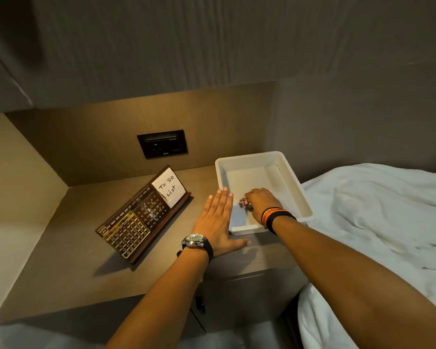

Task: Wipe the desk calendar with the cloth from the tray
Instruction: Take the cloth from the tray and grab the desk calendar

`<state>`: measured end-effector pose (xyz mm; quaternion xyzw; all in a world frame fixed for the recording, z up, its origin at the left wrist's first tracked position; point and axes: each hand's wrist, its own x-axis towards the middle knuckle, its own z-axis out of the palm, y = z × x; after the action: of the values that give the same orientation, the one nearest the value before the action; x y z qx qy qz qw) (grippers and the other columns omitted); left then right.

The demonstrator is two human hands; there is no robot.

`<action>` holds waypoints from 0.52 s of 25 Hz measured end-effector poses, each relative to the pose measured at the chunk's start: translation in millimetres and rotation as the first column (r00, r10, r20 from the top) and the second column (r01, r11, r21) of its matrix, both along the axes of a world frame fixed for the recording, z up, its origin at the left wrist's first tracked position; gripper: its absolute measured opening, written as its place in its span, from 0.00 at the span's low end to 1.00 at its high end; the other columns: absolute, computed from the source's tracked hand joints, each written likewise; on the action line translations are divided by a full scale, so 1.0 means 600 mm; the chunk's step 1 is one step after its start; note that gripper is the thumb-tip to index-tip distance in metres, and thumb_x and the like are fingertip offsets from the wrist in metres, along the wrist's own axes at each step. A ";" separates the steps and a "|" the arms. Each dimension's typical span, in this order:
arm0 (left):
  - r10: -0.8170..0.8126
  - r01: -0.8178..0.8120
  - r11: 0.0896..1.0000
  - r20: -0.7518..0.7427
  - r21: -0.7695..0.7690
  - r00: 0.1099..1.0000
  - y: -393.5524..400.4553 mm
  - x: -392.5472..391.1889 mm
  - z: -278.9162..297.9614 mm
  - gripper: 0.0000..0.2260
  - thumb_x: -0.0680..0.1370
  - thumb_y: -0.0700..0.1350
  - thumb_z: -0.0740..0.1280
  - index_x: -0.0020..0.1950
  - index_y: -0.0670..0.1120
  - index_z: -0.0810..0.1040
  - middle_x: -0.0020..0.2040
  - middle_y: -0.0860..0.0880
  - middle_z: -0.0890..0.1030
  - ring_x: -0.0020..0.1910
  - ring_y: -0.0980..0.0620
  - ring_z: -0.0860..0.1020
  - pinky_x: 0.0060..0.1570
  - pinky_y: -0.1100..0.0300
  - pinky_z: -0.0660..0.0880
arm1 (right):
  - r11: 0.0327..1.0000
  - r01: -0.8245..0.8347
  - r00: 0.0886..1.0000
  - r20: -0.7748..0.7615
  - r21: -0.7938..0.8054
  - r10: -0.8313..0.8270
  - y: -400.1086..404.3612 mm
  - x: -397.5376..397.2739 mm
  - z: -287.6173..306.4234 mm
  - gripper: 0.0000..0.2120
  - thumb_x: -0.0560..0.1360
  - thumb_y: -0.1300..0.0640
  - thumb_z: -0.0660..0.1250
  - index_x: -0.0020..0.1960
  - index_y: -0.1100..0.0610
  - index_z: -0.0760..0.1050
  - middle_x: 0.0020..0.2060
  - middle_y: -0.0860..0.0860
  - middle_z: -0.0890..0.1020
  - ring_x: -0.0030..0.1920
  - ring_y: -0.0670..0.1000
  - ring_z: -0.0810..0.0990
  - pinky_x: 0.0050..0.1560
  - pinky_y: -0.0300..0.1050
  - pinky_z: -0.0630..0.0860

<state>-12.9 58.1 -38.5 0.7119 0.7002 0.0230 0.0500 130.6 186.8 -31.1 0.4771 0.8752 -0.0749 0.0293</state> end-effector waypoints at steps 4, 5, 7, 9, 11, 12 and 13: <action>-0.026 0.027 0.997 -0.022 0.072 0.999 -0.025 -0.053 0.040 0.60 0.68 0.81 0.58 0.82 0.44 0.35 0.82 0.45 0.33 0.81 0.46 0.33 0.79 0.48 0.32 | 0.995 -0.024 0.986 -0.159 0.096 0.039 -0.025 -0.008 0.022 0.21 0.80 0.64 0.65 0.72 0.57 0.72 0.68 0.56 0.77 0.70 0.60 0.72 0.70 0.53 0.72; -0.022 0.026 0.996 -0.047 0.084 0.999 -0.037 -0.072 0.053 0.60 0.68 0.81 0.57 0.83 0.43 0.36 0.82 0.44 0.34 0.81 0.46 0.33 0.79 0.48 0.33 | 0.993 -0.027 0.969 -0.242 0.118 0.055 -0.036 -0.016 0.029 0.24 0.79 0.66 0.64 0.74 0.57 0.70 0.71 0.56 0.75 0.72 0.60 0.70 0.72 0.53 0.71; -0.005 0.014 0.996 -0.100 0.091 0.995 -0.068 -0.114 0.079 0.60 0.68 0.82 0.56 0.83 0.42 0.37 0.83 0.43 0.34 0.81 0.45 0.34 0.80 0.48 0.34 | 0.991 0.008 0.900 -0.433 0.131 0.050 -0.070 -0.045 0.044 0.28 0.79 0.69 0.62 0.79 0.57 0.66 0.75 0.56 0.71 0.76 0.59 0.67 0.75 0.53 0.65; -0.002 0.013 0.996 -0.136 0.083 0.991 -0.104 -0.164 0.103 0.61 0.67 0.82 0.56 0.83 0.42 0.37 0.83 0.42 0.35 0.82 0.44 0.35 0.80 0.47 0.35 | 0.992 0.046 0.816 -0.577 0.116 0.029 -0.117 -0.095 0.057 0.29 0.81 0.67 0.61 0.81 0.57 0.62 0.78 0.56 0.69 0.78 0.58 0.66 0.77 0.51 0.62; -0.007 0.023 0.995 -0.171 0.095 0.985 -0.137 -0.219 0.120 0.62 0.66 0.82 0.57 0.83 0.42 0.38 0.83 0.42 0.37 0.82 0.44 0.36 0.80 0.48 0.34 | 0.997 0.035 0.773 -0.634 0.074 0.020 -0.168 -0.155 0.059 0.30 0.81 0.66 0.61 0.82 0.56 0.60 0.79 0.55 0.66 0.80 0.56 0.63 0.78 0.51 0.60; -0.011 0.031 0.994 -0.191 0.101 0.982 -0.153 -0.247 0.128 0.63 0.65 0.83 0.57 0.83 0.42 0.38 0.83 0.42 0.37 0.82 0.44 0.36 0.79 0.49 0.34 | 0.999 0.017 0.763 -0.647 0.051 0.019 -0.191 -0.185 0.058 0.31 0.82 0.65 0.61 0.83 0.56 0.58 0.80 0.55 0.64 0.81 0.56 0.61 0.79 0.51 0.59; -0.016 0.038 0.994 -0.210 0.102 0.978 -0.167 -0.274 0.134 0.64 0.64 0.84 0.57 0.83 0.42 0.38 0.83 0.43 0.37 0.82 0.44 0.36 0.80 0.48 0.34 | 1.000 0.005 0.751 -0.660 0.030 0.016 -0.212 -0.213 0.055 0.31 0.82 0.64 0.60 0.83 0.56 0.57 0.81 0.55 0.62 0.82 0.55 0.59 0.80 0.53 0.58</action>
<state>-177.5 -42.1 41.9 0.7215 0.6896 -0.0154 -0.0610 3.0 59.5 1.8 0.4177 0.8316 -0.2255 -0.2883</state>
